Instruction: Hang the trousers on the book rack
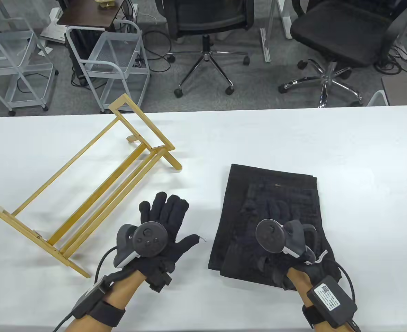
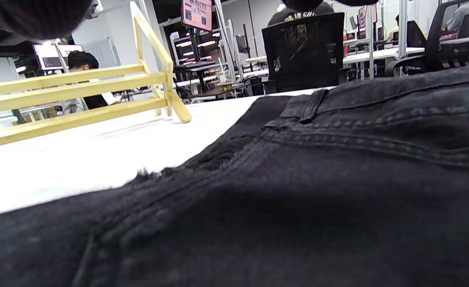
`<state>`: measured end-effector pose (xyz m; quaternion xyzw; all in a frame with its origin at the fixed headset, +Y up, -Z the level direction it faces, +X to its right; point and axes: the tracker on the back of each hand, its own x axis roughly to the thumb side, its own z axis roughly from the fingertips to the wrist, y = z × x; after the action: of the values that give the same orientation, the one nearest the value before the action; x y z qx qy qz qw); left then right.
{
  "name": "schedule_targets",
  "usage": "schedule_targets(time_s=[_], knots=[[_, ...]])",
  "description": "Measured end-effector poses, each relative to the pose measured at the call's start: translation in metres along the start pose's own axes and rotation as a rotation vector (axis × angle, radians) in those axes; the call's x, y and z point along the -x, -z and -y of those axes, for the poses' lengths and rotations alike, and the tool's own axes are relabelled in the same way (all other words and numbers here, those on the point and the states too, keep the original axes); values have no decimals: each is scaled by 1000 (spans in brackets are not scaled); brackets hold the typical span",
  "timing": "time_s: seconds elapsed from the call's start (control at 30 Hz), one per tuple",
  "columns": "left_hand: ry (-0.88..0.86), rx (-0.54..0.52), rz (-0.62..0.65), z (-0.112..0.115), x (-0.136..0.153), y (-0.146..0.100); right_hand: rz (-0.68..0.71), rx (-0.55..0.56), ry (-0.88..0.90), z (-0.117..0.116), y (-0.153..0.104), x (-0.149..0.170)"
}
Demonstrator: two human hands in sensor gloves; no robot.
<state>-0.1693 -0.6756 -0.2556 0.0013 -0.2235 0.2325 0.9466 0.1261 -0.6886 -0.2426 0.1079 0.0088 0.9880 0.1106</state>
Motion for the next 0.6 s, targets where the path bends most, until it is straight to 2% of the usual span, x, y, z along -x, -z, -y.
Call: schedule_targets(time_s=[0.17, 0.6], knots=[[-5, 86, -28, 6, 5, 3, -1, -33, -2, -5, 2, 0], [-4, 103, -51, 5, 8, 6, -4, -3, 14, -2, 4, -1]])
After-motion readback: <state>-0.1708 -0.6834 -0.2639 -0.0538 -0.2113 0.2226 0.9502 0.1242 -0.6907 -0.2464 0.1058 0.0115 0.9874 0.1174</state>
